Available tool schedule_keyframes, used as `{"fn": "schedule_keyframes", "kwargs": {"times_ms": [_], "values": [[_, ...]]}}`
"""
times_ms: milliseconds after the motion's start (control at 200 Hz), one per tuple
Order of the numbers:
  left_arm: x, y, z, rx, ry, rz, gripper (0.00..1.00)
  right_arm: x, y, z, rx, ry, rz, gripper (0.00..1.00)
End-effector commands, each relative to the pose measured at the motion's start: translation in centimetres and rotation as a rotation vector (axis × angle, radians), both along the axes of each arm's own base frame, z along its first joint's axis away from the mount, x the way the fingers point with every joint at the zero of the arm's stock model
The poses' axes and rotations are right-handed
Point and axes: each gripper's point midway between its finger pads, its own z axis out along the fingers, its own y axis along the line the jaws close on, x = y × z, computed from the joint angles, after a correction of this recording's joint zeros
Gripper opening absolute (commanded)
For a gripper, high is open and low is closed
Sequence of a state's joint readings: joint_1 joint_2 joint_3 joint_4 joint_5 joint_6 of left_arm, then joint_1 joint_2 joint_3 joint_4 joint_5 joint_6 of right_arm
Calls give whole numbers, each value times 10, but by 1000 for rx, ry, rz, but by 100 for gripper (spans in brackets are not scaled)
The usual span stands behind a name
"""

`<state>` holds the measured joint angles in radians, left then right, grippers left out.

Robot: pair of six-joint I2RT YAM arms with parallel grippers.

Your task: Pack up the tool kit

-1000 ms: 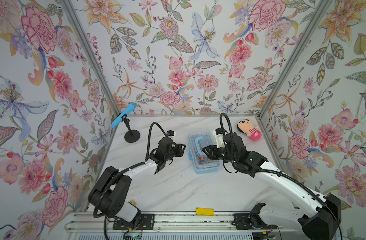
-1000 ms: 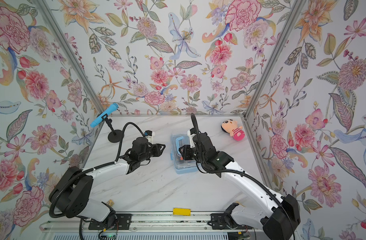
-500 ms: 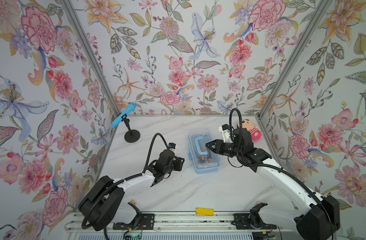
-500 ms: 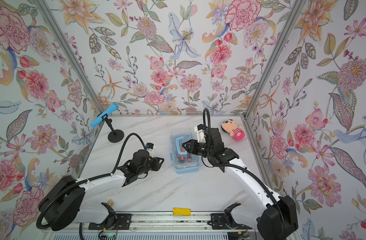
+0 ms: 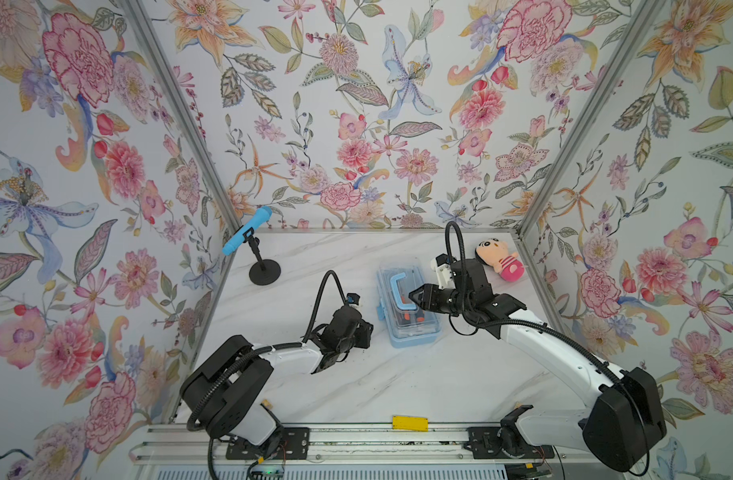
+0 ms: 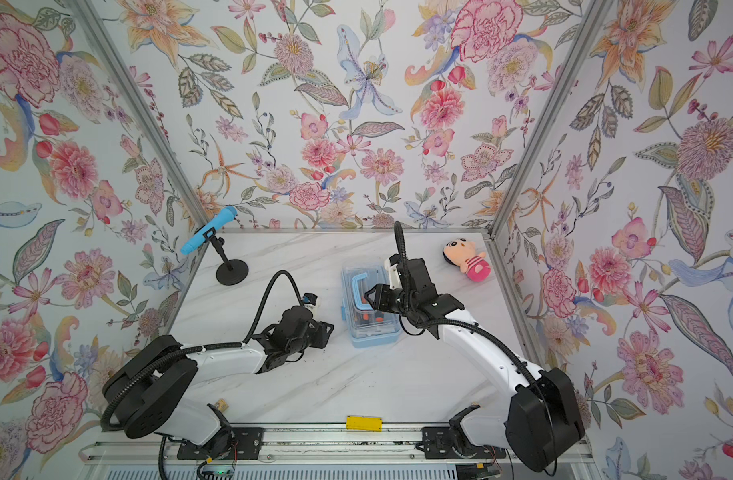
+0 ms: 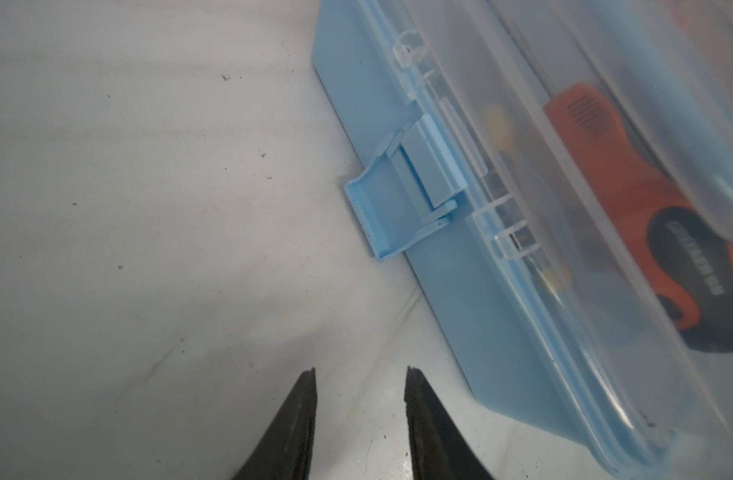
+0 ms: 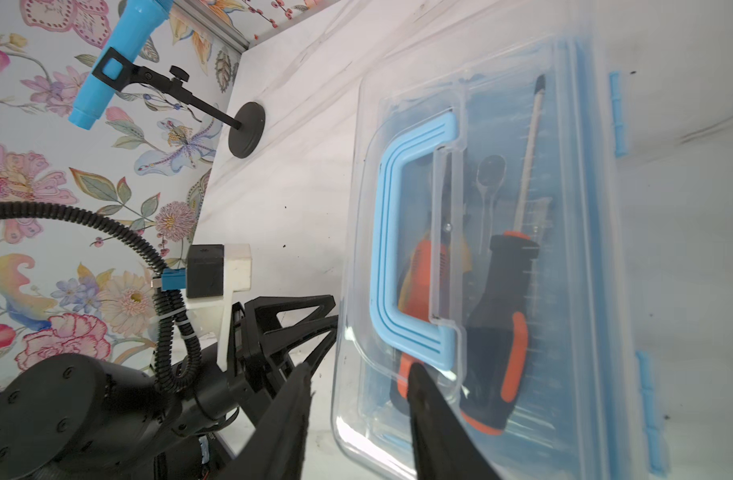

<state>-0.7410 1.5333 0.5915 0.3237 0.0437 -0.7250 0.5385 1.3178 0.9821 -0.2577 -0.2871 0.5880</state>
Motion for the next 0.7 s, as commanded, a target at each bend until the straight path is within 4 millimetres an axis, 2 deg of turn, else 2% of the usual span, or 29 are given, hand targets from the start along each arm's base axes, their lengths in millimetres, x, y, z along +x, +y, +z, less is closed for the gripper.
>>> {"fn": "schedule_keyframes", "kwargs": {"times_ms": [0,15,40,290,696], "values": [[14,-14,18,-35,-62,5,39,3,-3,-4,-59,-28,-7,40],[13,-14,9,-20,-46,5,39,3,-3,-4,-61,-30,-7,40],[14,-15,6,-18,-43,5,39,4,-3,-5,-64,-31,-8,40],[21,-29,-3,-41,-30,-4,37,4,-3,-12,-87,-23,-4,41],[23,-36,-4,-49,-22,-15,36,3,-2,-16,-97,-16,6,41]]}}
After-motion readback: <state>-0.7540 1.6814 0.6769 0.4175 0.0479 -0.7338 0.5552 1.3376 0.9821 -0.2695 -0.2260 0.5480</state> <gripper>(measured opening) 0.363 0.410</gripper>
